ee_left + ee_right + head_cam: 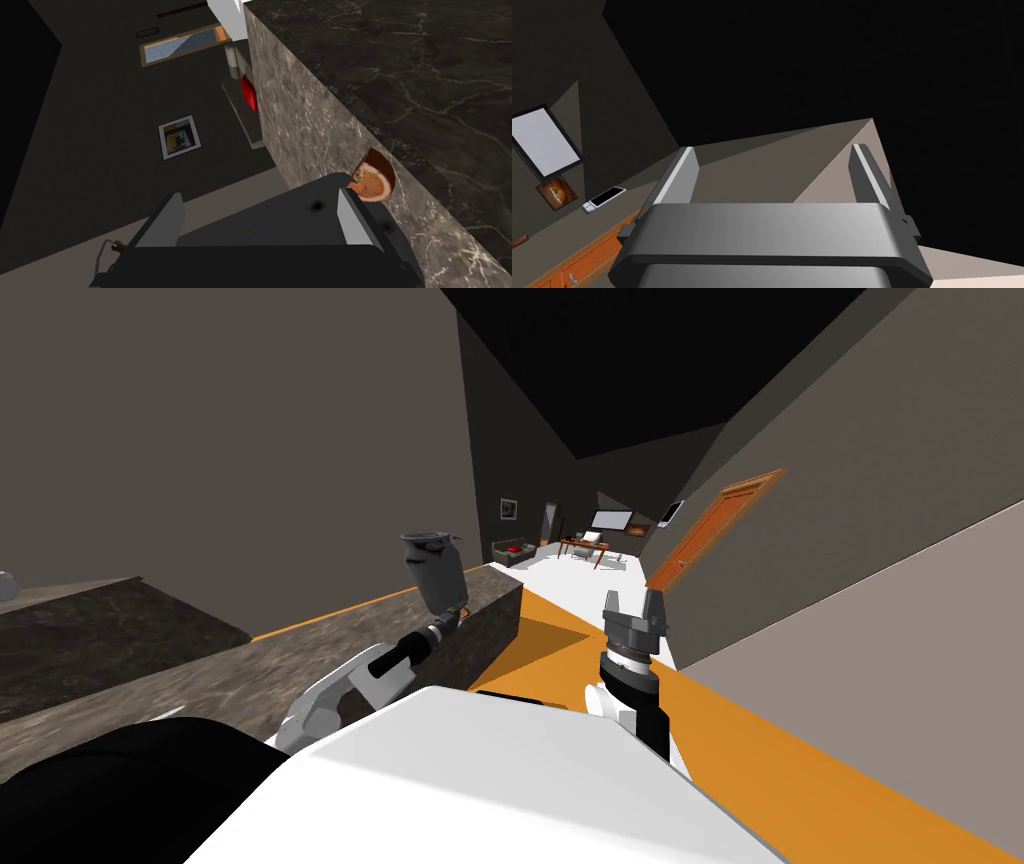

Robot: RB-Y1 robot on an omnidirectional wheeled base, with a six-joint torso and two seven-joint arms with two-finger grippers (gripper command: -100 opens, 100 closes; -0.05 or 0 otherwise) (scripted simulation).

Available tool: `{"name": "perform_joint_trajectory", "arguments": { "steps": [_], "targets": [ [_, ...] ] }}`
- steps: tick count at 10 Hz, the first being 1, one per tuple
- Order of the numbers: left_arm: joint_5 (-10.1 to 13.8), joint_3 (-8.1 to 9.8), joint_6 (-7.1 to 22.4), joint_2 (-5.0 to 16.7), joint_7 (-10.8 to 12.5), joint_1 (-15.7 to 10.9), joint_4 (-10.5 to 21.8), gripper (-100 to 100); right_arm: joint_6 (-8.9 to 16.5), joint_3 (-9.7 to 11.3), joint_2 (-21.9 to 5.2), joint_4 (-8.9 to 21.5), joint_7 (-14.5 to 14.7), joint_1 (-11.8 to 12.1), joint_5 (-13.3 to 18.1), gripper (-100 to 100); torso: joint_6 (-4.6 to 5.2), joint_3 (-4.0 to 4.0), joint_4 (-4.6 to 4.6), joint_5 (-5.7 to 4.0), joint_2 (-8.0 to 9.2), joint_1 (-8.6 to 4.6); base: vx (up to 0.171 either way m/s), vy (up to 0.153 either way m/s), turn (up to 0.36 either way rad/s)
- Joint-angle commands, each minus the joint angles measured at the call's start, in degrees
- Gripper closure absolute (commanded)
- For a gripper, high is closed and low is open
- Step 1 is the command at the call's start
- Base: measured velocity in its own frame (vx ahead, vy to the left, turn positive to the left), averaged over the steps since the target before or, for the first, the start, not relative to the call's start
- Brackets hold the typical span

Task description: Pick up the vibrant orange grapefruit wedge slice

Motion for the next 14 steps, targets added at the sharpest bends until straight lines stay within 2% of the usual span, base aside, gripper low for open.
{"name": "perform_joint_trajectory", "arguments": {
  "steps": [1, 3, 4, 5, 6, 9, 10, 14],
  "targets": [
    [0.0, -0.4, 2.3, 0.9, 0.6, -0.1, -0.1, -100, 0.0, 0.0, 0.0, 0.0, 0.0, 0.0, 0.0, 0, 0.0, 0.0, 0.0, 0.0, 0.0, 0.0, 0.061, 0.074, -0.11],
    [-0.1, -1.87, 6.0, 3.9, 2.2, -0.4, 0.5, -100, 0.0, 0.0, 0.0, 0.0, 0.0, 0.0, 0.0, 0, -0.01, 0.0, 0.0, -0.01, 0.0, -0.07, 0.065, 0.079, -0.228],
    [-0.1, -1.87, 6.7, 3.9, 2.2, -0.4, 0.5, -100, 0.0, 0.0, 0.0, 0.0, 0.0, 0.0, 0.0, 0, 0.0, 0.0, 0.0, 0.0, 0.01, 0.01, 0.05, 0.07, -0.095],
    [-0.1, -2.6, 8.6, 5.3, 2.9, -0.5, 0.8, -100, 0.0, 0.0, 0.0, 0.0, 0.0, 0.0, 0.0, 0, -0.05, 0.02, 0.01, 0.0, 0.03, -0.07, 0.066, 0.05, -0.149],
    [-0.1, -2.6, 8.8, 5.3, 2.9, -0.5, 0.8, -100, 0.0, 0.0, 0.0, 0.0, 0.0, 0.0, 0.0, 0, -0.02, 0.0, 0.0, -0.02, 0.0, -0.14, 0.049, 0.055, -0.076],
    [-0.3, -4.67, 14.1, 9.1, 5.0, -0.6, 1.7, -100, 0.0, 0.0, 0.0, 0.0, 0.0, 0.0, 0.0, 0, -0.01, -0.01, 0.0, 0.0, -0.02, 0.02, 0.068, 0.102, -0.22],
    [-0.3, -4.67, 14.5, 9.1, 5.0, -0.6, 1.7, -100, 0.0, 0.0, 0.0, 0.0, 0.0, 0.0, 0.0, 0, -0.02, -0.05, -0.02, 0.04, -0.08, 0.12, 0.057, 0.097, -0.066],
    [-0.3, -6.95, 20.5, 13.1, 7.2, -0.7, 2.5, -100, 0.0, 0.0, 0.0, 0.0, 0.0, 0.0, 0.0, 0, -0.05, 0.0, 0.0, 0.0, 0.01, -0.08, 0.051, 0.075, -0.173]
  ]
}}
